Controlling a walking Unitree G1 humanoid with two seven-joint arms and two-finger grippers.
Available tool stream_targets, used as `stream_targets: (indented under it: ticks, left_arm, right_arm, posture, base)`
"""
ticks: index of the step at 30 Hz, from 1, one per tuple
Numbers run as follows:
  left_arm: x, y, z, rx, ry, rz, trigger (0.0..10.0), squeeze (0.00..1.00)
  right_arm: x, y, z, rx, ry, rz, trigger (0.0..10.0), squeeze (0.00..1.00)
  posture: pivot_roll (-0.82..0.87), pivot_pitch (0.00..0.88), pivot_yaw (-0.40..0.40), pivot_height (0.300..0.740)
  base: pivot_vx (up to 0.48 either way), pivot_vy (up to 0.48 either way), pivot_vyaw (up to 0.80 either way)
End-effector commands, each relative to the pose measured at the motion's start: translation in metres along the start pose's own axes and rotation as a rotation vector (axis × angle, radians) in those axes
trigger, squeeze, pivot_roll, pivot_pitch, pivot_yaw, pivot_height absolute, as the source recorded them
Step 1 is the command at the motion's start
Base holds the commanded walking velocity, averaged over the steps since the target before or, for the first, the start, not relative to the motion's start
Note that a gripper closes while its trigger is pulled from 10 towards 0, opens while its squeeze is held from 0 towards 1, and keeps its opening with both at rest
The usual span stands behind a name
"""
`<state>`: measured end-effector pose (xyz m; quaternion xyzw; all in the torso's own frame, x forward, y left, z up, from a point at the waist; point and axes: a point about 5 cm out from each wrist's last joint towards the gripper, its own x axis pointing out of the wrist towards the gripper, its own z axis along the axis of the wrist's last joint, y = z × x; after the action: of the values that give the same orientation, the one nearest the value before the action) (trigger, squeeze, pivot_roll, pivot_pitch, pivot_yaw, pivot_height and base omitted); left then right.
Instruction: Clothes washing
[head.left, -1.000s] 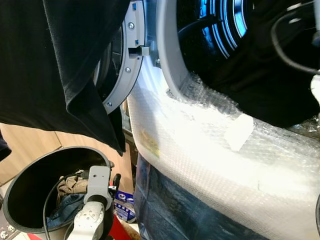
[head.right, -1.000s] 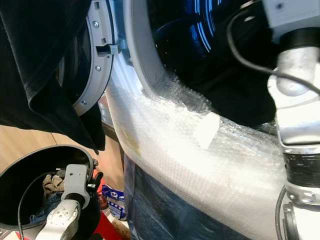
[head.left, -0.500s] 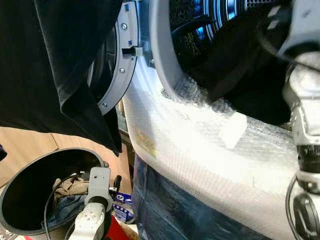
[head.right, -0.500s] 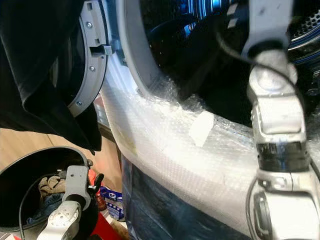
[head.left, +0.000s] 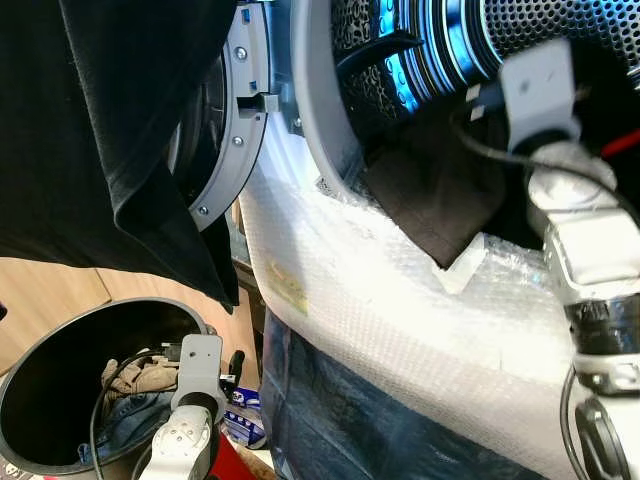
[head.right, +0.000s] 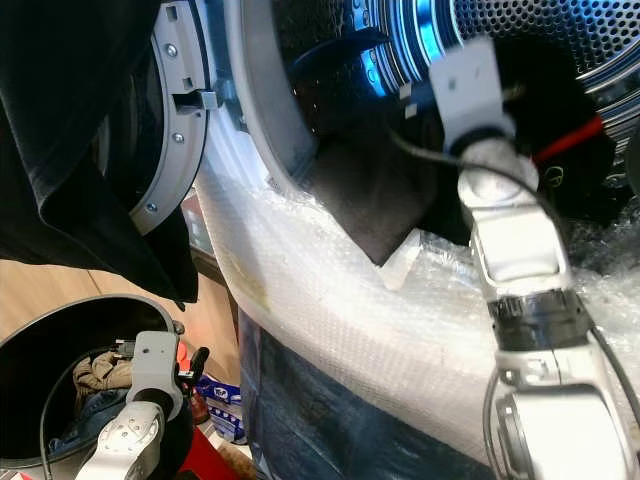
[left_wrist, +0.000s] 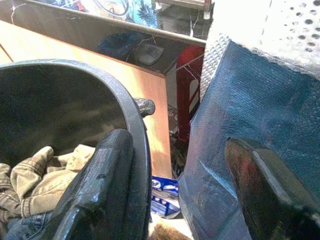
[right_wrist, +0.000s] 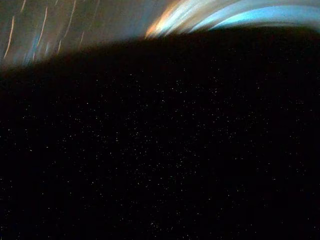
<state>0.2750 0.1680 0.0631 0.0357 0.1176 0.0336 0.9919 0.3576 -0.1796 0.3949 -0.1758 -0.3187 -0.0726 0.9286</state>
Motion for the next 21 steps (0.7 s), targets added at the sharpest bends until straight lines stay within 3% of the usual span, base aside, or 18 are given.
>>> stream_targets:
  ticks: [1,5,7,9,13,15,16,18,19,21]
  left_arm:
    - [0.001,0.000,-0.001,-0.004,0.008,-0.004,10.0,0.00]
    - [0.002,-0.001,0.000,-0.011,0.003,-0.005,10.0,0.00]
    - [0.002,-0.002,0.001,-0.013,0.002,-0.008,10.0,0.00]
    - [0.002,-0.005,0.000,-0.013,0.003,-0.015,10.0,0.00]
    - [0.002,-0.005,0.000,-0.014,0.003,-0.016,10.0,0.00]
    - [0.002,-0.004,0.001,-0.011,0.001,-0.020,10.0,0.00]
    - [0.002,-0.004,0.001,-0.010,0.000,-0.020,10.0,0.00]
    - [0.003,-0.004,0.002,-0.011,-0.002,-0.019,10.0,0.00]
    - [0.003,-0.003,0.003,-0.012,-0.005,-0.016,10.0,0.00]
    - [0.003,-0.003,0.003,-0.013,-0.006,-0.014,10.0,0.00]
  right_arm:
    - [0.005,-0.038,0.043,0.095,-0.209,-0.210,10.0,0.00]
    - [0.003,-0.051,0.050,0.070,-0.216,-0.264,10.0,0.00]
    - [0.002,-0.049,0.046,0.035,-0.195,-0.251,10.0,0.00]
    - [-0.002,-0.039,0.030,-0.101,-0.142,-0.198,10.0,0.00]
    - [-0.002,-0.037,0.026,-0.118,-0.153,-0.198,10.0,0.00]
    - [-0.020,0.010,-0.021,-0.245,0.084,0.178,10.0,0.00]
    - [-0.023,0.014,-0.025,-0.255,0.106,0.204,10.0,0.00]
    - [-0.017,0.009,-0.014,-0.233,0.041,0.148,10.0,0.00]
    - [-0.008,-0.011,0.018,-0.236,-0.143,-0.029,10.0,0.00]
    - [-0.006,-0.029,0.042,-0.252,-0.293,-0.177,10.0,0.00]
  posture:
    - [-0.05,0.008,-0.008,0.740]
    - [-0.06,0.006,-0.010,0.740]
    - [-0.06,0.006,-0.010,0.740]
    - [-0.06,0.006,-0.009,0.740]
    - [-0.06,0.006,-0.009,0.740]
    - [-0.06,0.004,-0.004,0.740]
    - [-0.06,0.006,-0.005,0.740]
    - [-0.06,0.006,-0.005,0.740]
    - [-0.06,0.007,-0.003,0.740]
    - [-0.06,0.008,-0.005,0.740]
  base:
    - [0.000,0.000,0.00]
    - [0.000,0.000,0.00]
    - [0.000,0.000,0.00]
    - [0.000,0.000,0.00]
    - [0.000,0.000,0.00]
    - [0.000,0.000,0.00]
    - [0.000,0.000,0.00]
    - [0.000,0.000,0.00]
    - [0.000,0.000,0.00]
    - [0.000,0.000,0.00]
